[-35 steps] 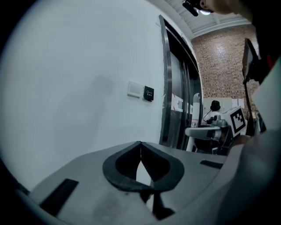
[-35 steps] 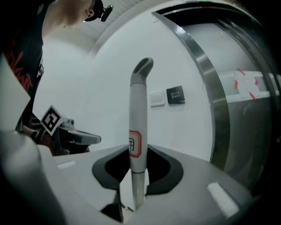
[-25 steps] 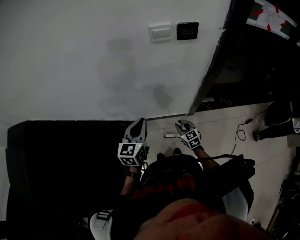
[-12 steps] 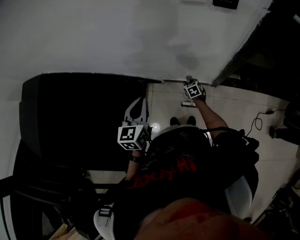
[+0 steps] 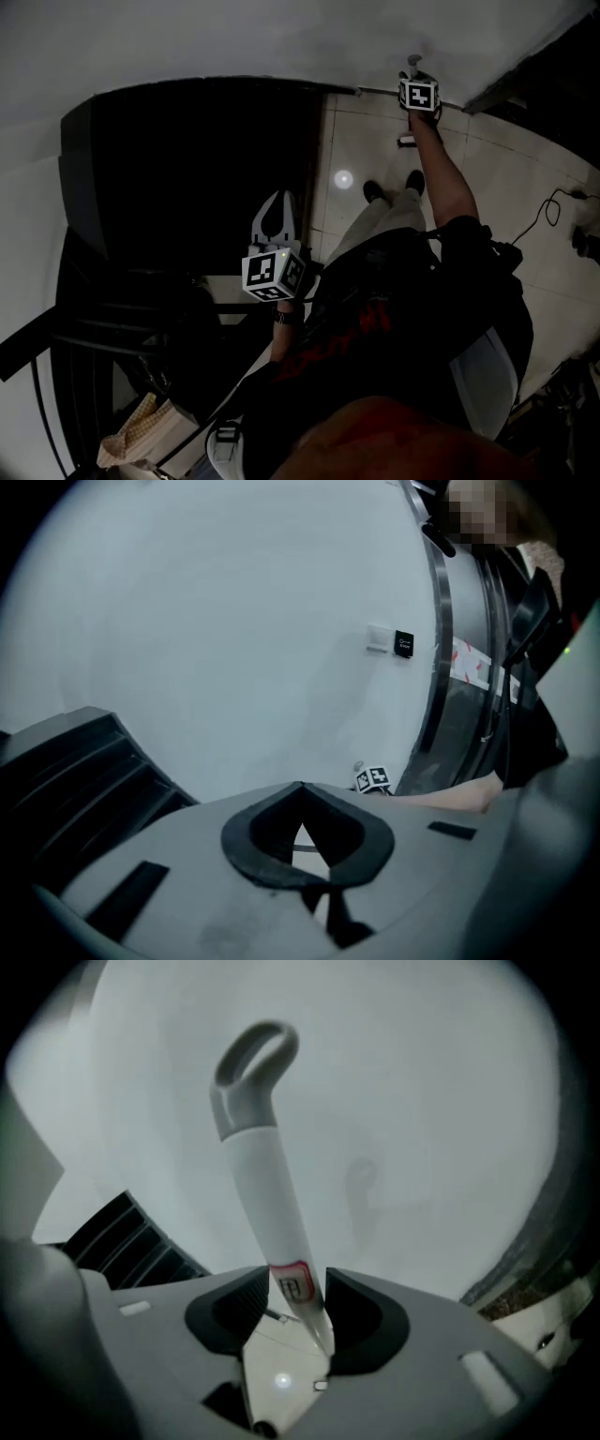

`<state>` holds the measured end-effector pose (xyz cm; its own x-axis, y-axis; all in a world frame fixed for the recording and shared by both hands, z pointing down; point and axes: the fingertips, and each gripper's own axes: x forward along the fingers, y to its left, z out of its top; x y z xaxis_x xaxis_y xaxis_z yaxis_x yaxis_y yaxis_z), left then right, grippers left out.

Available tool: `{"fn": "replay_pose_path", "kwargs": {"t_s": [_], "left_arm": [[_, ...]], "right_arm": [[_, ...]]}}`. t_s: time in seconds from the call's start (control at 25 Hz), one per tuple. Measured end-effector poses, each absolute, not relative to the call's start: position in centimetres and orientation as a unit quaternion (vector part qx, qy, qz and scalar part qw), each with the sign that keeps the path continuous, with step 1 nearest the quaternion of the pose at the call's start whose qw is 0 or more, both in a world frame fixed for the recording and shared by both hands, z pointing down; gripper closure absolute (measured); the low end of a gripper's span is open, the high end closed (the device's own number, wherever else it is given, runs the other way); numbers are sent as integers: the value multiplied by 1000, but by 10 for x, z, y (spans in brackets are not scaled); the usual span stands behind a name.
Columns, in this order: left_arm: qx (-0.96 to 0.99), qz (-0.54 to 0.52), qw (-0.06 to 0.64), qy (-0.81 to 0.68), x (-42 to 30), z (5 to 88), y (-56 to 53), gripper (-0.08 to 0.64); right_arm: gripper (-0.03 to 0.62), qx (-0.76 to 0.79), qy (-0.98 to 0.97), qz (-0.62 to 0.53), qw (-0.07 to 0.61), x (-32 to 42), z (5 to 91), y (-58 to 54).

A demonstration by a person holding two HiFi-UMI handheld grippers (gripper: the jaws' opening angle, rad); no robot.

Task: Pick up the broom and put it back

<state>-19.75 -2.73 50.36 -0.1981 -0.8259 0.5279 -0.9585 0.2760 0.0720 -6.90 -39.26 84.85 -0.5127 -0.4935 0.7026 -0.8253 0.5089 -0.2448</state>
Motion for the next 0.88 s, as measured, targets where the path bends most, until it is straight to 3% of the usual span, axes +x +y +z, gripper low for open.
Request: {"fn": "replay_pose_path", "kwargs": {"t_s": [0.32, 0.52, 0.72, 0.88], "left_arm": [[639, 105, 219, -730, -199, 508, -4, 560], [703, 91, 208, -674, -191, 510, 42, 560], [728, 87, 221, -643, -193, 532, 84, 560], [756, 73, 224, -611, -167, 530, 108, 560]], "right_arm": [[407, 458, -809, 297, 217, 5, 797, -312], [508, 462, -829, 284, 134, 22, 726, -176], [592, 457, -846, 257, 98, 31, 659, -40], [591, 465, -857, 200, 93, 69, 587, 38]]}}
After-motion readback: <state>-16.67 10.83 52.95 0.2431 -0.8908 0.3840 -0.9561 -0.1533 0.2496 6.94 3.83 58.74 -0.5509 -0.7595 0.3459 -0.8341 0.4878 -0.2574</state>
